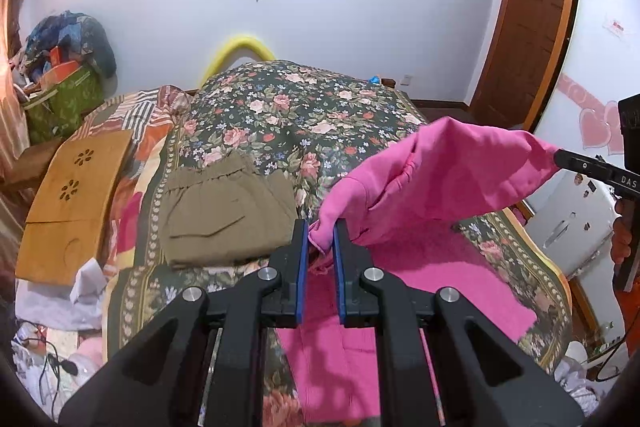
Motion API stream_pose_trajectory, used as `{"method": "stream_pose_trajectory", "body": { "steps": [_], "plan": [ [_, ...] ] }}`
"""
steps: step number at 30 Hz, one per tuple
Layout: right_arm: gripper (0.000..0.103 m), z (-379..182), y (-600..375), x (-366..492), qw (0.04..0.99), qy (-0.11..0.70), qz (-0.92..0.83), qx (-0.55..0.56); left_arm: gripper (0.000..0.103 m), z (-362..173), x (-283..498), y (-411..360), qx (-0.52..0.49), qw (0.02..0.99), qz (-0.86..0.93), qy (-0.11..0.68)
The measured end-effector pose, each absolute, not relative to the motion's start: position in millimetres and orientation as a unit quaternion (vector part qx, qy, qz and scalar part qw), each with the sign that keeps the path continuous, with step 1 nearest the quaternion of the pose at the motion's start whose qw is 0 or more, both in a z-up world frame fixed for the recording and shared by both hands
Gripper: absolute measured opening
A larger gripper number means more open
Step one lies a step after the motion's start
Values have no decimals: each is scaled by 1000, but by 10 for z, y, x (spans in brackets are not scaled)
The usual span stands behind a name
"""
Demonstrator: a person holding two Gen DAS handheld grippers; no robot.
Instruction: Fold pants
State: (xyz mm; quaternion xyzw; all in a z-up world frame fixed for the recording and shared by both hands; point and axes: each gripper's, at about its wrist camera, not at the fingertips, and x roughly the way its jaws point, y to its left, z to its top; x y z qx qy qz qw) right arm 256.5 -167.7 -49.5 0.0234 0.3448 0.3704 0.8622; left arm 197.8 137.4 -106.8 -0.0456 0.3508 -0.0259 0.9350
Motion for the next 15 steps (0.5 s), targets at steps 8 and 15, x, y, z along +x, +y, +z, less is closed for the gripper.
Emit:
{"method": "stream_pose_trajectory", "body": {
  "steps": [8,15],
  "plan": [
    [7,-739,-1798,2234,849,370,378,18,11,-1340,1680,1304,-35,927,-35,372],
    [7,-1118,-1810,1950,826,414,382,12,11,-1736,1404,1257,-47,913,-44,402]
  ]
}}
